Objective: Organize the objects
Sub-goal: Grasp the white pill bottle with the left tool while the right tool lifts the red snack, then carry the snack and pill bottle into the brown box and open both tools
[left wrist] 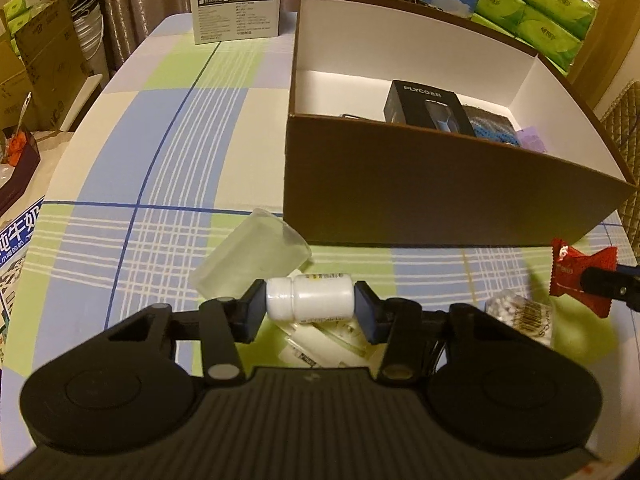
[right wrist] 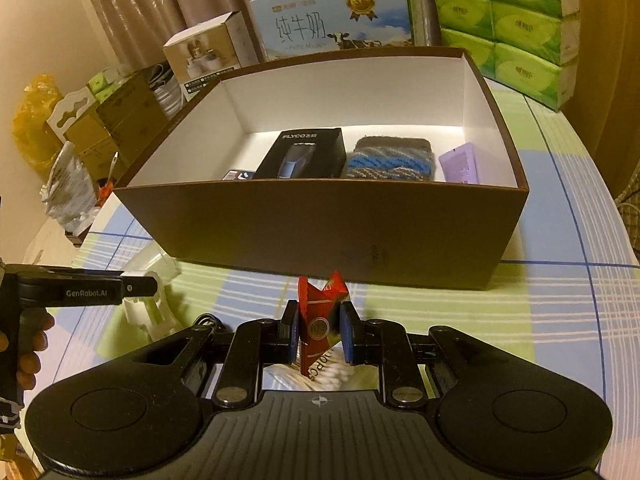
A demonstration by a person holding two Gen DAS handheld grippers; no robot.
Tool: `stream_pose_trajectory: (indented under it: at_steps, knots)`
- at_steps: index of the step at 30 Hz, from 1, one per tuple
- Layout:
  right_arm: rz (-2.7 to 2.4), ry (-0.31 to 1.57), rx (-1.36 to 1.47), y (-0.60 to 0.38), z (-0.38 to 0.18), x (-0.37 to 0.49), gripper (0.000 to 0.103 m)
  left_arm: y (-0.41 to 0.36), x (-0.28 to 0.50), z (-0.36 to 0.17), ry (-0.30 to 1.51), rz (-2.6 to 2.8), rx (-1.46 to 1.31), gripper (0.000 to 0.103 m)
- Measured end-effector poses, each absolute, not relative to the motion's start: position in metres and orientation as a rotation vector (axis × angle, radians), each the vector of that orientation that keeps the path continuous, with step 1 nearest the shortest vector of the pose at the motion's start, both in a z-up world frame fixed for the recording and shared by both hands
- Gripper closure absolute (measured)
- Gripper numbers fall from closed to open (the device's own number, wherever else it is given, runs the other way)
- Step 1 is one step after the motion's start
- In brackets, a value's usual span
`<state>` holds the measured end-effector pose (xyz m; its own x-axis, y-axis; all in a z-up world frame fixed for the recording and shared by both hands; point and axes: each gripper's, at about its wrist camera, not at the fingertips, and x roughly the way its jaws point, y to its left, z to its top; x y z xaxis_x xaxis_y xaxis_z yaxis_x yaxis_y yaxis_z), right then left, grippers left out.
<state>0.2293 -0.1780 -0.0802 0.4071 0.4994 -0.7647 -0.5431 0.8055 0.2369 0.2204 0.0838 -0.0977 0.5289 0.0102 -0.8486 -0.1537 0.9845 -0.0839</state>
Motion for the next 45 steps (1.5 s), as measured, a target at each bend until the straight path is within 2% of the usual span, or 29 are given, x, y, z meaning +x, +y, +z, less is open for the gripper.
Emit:
stream_pose_trajectory:
  at_steps: [13, 28, 36, 45]
  knots:
    - [0.699, 0.917, -0.052, -0.173, -0.064, 0.22, 0.085, 0.08, 0.21, -0.072, 0.985, 0.076, -0.123, 0.062]
    - [0.774, 0.749, -0.027, -0.178, -0.001, 0.209, 0.085, 0.071, 0.206, -0.007, 0.859, 0.049, -0.129, 0.062]
    - [0.76, 0.654, -0.039, -0.179, 0.021, 0.235, 0.085, 0.057, 0.24, 0.009, 0.817, 0.024, -0.082, 0.062]
    - [0.727, 0.675, -0.069, -0.165, 0.006, 0.29, 0.085, 0.051, 0.308, -0.002, 0.845, 0.011, -0.039, 0.062]
